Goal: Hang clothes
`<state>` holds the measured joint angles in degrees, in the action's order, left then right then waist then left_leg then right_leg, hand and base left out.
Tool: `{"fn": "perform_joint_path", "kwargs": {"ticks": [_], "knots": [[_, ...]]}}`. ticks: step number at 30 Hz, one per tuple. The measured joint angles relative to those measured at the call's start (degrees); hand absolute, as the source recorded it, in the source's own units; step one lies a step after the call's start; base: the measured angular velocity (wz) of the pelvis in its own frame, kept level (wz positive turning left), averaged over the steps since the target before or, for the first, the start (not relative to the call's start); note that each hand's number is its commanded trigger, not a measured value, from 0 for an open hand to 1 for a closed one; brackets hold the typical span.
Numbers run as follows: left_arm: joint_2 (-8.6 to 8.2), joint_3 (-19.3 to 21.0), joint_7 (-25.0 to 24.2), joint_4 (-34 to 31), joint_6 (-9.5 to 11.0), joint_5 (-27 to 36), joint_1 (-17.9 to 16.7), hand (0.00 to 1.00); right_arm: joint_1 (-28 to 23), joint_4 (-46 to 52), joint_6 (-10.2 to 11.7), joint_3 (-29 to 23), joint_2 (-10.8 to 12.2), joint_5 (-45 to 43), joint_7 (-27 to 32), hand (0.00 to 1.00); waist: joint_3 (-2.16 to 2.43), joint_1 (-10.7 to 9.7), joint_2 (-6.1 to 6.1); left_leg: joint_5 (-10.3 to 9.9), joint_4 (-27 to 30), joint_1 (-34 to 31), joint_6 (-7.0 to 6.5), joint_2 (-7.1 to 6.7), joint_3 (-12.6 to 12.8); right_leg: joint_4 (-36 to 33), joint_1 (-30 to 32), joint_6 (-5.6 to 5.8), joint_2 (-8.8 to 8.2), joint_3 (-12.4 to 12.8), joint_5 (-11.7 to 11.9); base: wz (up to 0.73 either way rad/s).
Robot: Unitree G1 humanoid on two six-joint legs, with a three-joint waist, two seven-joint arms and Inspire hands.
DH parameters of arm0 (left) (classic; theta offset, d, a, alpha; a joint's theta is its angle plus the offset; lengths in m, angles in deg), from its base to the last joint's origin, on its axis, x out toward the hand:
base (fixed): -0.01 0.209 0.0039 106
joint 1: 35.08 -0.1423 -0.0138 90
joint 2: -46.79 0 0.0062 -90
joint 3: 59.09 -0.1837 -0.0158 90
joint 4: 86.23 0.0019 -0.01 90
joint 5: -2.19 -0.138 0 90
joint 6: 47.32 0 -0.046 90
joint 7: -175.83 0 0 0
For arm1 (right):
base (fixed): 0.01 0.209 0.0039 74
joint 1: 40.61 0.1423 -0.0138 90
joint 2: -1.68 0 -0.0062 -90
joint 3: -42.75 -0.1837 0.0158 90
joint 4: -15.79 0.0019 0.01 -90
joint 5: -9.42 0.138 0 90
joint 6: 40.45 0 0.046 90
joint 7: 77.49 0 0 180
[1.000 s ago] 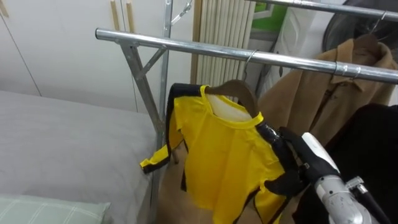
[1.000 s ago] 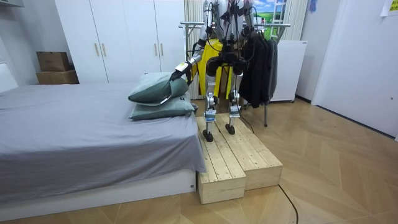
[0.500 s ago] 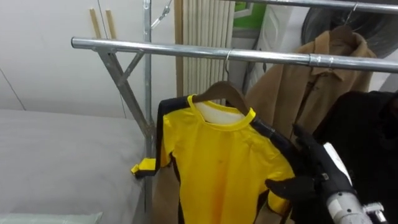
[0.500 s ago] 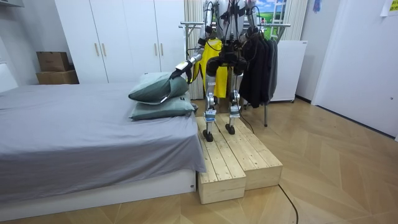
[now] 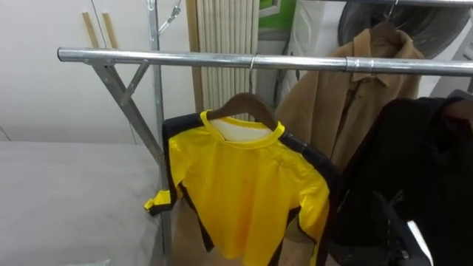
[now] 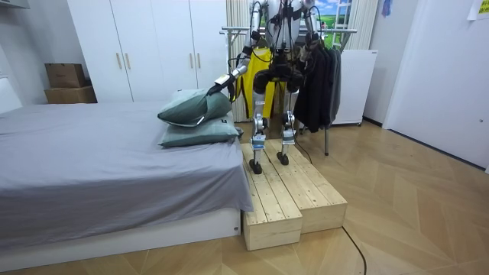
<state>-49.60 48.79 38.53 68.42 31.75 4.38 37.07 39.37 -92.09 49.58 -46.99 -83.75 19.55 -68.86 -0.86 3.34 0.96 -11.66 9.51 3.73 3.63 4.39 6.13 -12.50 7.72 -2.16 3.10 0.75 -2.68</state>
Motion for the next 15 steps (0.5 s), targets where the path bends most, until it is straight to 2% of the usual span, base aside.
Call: {"fn": "perform_joint_path", "kwargs": {"ticks": [4, 6, 8, 15], "knots": [[-0.60, 0.0, -0.6, 0.0, 0.0, 0.0, 0.0, 0.00, -2.5, -6.2, 0.1, 0.8, 0.7, 3.1, -1.5, 0.00, 0.00, -0.3, -0.83, 0.0, -0.1, -0.2, -0.02, -0.05, 0.2, -0.1, 0.0, 0.06, -0.03, 0.2, -0.1, -0.01], [-0.63, 0.0, -0.7, 0.0, 0.0, 0.0, 0.0, 0.00, -2.7, -9.1, 0.1, 1.4, 0.9, 3.2, -3.0, 0.00, -0.03, -0.5, -0.90, 0.0, 0.0, -0.2, -0.07, -0.05, 0.2, -0.1, 0.0, 0.06, -0.04, 0.2, -0.1, 0.00], [-0.74, 0.0, -0.7, 0.0, 0.0, 0.0, -0.1, 0.00, -2.2, -15.3, 1.7, 2.1, 1.2, 3.3, -5.2, 0.00, -0.06, -1.0, -0.97, -0.1, 0.0, -0.2, -0.17, -0.02, 0.2, -0.1, -0.1, 0.05, -0.05, 0.1, -0.1, 0.00], [-1.72, -0.1, -1.1, 0.2, 0.0, 0.0, -0.4, 0.00, -2.8, -29.5, 2.2, 3.6, 1.8, 3.5, -9.2, 0.00, -0.36, -2.0, -1.87, -0.2, 0.0, -0.2, -0.33, -0.15, 0.3, 0.0, 0.0, 0.13, -0.02, 0.6, 0.1, -0.03]]}}
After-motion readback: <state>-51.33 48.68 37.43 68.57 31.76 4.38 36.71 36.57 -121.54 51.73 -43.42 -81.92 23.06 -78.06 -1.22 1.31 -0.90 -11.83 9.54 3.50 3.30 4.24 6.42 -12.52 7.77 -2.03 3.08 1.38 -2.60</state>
